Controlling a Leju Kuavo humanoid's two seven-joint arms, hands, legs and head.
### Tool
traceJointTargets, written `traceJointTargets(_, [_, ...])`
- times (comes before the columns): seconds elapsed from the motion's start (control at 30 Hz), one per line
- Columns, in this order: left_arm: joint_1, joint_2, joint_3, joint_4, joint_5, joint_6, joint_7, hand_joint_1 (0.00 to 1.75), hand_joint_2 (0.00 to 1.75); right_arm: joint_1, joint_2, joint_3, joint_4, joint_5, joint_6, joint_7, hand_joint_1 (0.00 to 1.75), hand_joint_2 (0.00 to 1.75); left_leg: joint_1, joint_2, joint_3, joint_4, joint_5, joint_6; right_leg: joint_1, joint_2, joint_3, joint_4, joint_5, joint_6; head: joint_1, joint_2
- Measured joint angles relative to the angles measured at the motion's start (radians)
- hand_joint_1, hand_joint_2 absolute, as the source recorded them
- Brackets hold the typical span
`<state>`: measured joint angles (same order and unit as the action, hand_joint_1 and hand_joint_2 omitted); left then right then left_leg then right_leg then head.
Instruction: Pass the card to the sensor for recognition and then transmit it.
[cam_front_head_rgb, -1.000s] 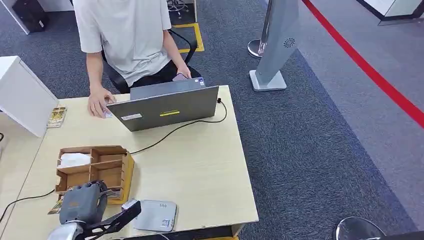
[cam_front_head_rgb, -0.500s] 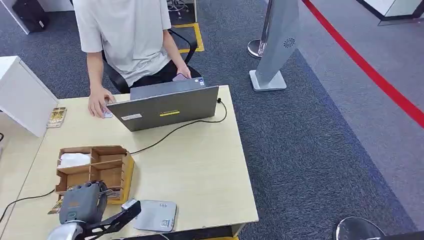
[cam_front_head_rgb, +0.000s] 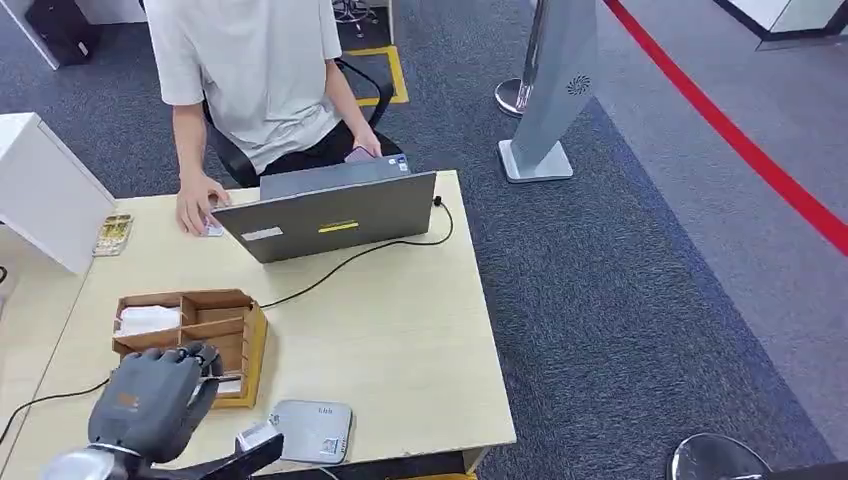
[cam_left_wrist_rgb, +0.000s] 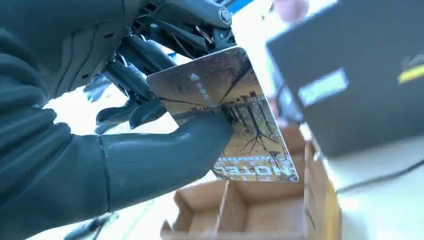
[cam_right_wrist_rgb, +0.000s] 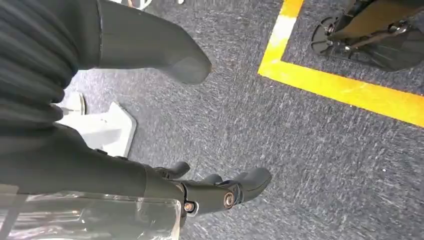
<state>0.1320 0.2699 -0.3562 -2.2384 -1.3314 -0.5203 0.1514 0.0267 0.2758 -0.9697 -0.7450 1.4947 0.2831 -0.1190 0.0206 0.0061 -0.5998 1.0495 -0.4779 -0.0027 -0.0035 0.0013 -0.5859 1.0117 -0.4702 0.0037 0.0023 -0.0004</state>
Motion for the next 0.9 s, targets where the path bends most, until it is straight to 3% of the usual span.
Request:
traceJointTargets(0.2, [-0.046, 0.12, -0.052, -0.076, 0.042, 0.02, 0.01, 1.75, 1.75, 0.0, 0.0, 0.0, -0.003, -0.013, 0.0, 0.01, 0.0, 1.75, 0.0, 0.0, 0.0, 0.0, 0.001, -0.001, 0.0, 0.0, 0.0, 0.0, 0.0, 0.0, 0.0, 0.0])
traceJointTargets(0.37, [-0.151, 0.18, -0.088, -0.104, 0.134, 0.056, 0.049, 1.75, 1.75, 0.0, 0.0, -0.011, -0.002, 0.017, -0.004, 0.004, 0.0, 1.75, -0.001, -0.001, 0.0, 0.0, 0.003, 0.0, 0.0, -0.001, 0.0, 0.0, 0.002, -0.001, 0.0, 0.0])
traceJointTargets(0.43, [-0.21, 0.169, -0.089, -0.103, 0.151, 0.072, 0.091, 1.75, 1.75, 0.0, 0.002, -0.024, 0.0, 0.048, -0.011, -0.01, 0.0, 1.75, -0.001, -0.002, -0.001, 0.0, 0.004, 0.0, 0.0, -0.002, 0.001, 0.0, 0.002, -0.001, 0.0, 0.0])
traceJointTargets(0.5, [-0.277, 0.127, -0.089, -0.09, 0.122, 0.112, 0.144, 1.75, 1.75, 0.001, 0.003, -0.032, 0.002, 0.067, -0.019, -0.019, 0.0, 1.75, -0.001, -0.003, -0.001, 0.0, 0.004, 0.0, 0.0, -0.003, 0.001, 0.0, 0.003, -0.001, 0.0, 0.0])
traceJointTargets(0.63, [-0.385, -0.006, -0.049, 0.005, -0.181, 0.278, 0.267, 1.75, 1.75, -0.001, 0.0, -0.019, 0.032, 0.074, -0.056, -0.028, 0.0, 1.75, -0.001, -0.002, -0.001, 0.0, 0.004, 0.001, 0.0, -0.003, 0.001, 0.0, 0.006, 0.0, 0.0, 0.0])
traceJointTargets(0.7, [-0.418, -0.002, -0.014, 0.068, -0.217, 0.362, 0.33, 1.75, 1.75, -0.007, -0.007, 0.008, 0.079, 0.075, -0.107, -0.034, 0.0, 1.75, -0.001, 0.0, 0.0, 0.0, 0.005, 0.0, 0.0, -0.002, 0.001, 0.0, 0.006, 0.0, -0.001, 0.0])
traceJointTargets(0.8, [-0.42, 0.011, 0.072, 0.197, -0.217, 0.49, 0.315, 1.75, 1.75, -0.019, -0.02, 0.039, 0.168, 0.075, -0.172, -0.033, 0.0, 1.75, 0.0, 0.0, 0.0, 0.0, 0.006, -0.002, 0.0, -0.002, 0.001, 0.0, 0.006, -0.001, -0.002, 0.0])
traceJointTargets(0.9, [-0.417, 0.021, 0.136, 0.282, -0.217, 0.533, 0.306, 1.75, 1.75, -0.025, -0.025, 0.055, 0.224, 0.075, -0.189, -0.032, 0.0, 1.75, 0.001, -0.001, 0.0, 0.0, 0.006, -0.002, 0.0, -0.002, 0.0, 0.001, 0.005, -0.001, -0.002, 0.0])
